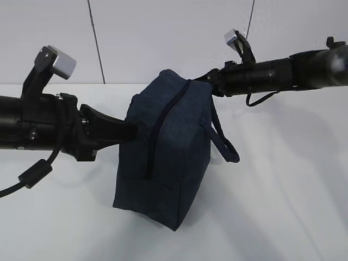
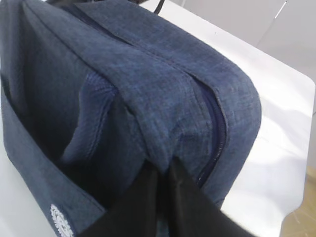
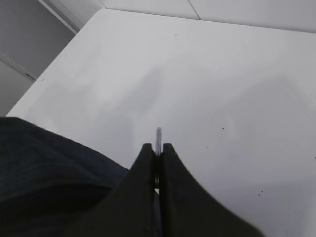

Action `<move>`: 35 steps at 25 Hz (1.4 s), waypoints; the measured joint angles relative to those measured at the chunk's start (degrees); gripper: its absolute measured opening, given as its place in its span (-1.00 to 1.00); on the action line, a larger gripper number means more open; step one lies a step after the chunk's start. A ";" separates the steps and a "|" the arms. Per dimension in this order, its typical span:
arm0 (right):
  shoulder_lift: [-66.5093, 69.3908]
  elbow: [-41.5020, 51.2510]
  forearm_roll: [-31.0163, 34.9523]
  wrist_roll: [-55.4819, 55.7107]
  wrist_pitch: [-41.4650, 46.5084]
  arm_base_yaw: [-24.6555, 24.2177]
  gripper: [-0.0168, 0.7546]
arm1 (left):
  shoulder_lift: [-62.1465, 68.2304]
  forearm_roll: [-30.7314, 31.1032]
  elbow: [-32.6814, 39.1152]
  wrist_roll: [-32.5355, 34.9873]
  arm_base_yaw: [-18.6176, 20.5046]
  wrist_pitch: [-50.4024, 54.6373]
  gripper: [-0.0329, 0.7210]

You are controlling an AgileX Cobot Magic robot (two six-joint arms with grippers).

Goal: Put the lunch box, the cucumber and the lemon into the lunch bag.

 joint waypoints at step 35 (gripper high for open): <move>6.59 -7.53 6.54 4.24 12.41 -3.80 0.44 | 0.13 -0.97 0.00 0.04 0.00 -6.96 -0.60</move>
